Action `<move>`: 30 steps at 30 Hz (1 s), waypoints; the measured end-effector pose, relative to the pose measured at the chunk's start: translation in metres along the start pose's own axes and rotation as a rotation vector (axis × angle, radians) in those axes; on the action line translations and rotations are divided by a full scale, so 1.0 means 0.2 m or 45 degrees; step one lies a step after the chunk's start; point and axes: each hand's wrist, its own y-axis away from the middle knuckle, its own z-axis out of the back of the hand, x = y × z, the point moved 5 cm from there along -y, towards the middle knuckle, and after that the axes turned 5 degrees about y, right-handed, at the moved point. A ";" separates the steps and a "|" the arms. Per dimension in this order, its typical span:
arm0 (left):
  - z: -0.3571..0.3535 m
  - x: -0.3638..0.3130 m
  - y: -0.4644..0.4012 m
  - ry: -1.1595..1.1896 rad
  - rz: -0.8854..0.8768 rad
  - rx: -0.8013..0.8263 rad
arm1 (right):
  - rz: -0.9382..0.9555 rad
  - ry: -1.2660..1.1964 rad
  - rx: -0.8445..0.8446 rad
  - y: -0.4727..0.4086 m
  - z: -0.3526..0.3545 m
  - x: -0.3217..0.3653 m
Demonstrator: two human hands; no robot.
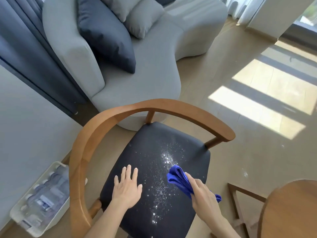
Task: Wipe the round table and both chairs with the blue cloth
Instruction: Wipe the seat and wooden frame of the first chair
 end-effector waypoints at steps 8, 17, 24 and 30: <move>-0.14 0.12 -0.42 0.011 0.032 -0.081 | 0.158 0.131 -0.348 -0.60 -0.06 -0.06; -0.34 0.15 -0.53 0.000 0.032 -0.092 | 0.273 0.387 -0.376 -1.09 -0.16 -0.18; -0.34 0.16 -0.54 0.058 0.027 -0.127 | 0.349 0.262 -0.380 -1.17 -0.24 -0.20; -0.34 0.15 -0.55 0.080 0.029 -0.136 | 0.245 0.109 -0.522 -1.05 -0.36 -0.09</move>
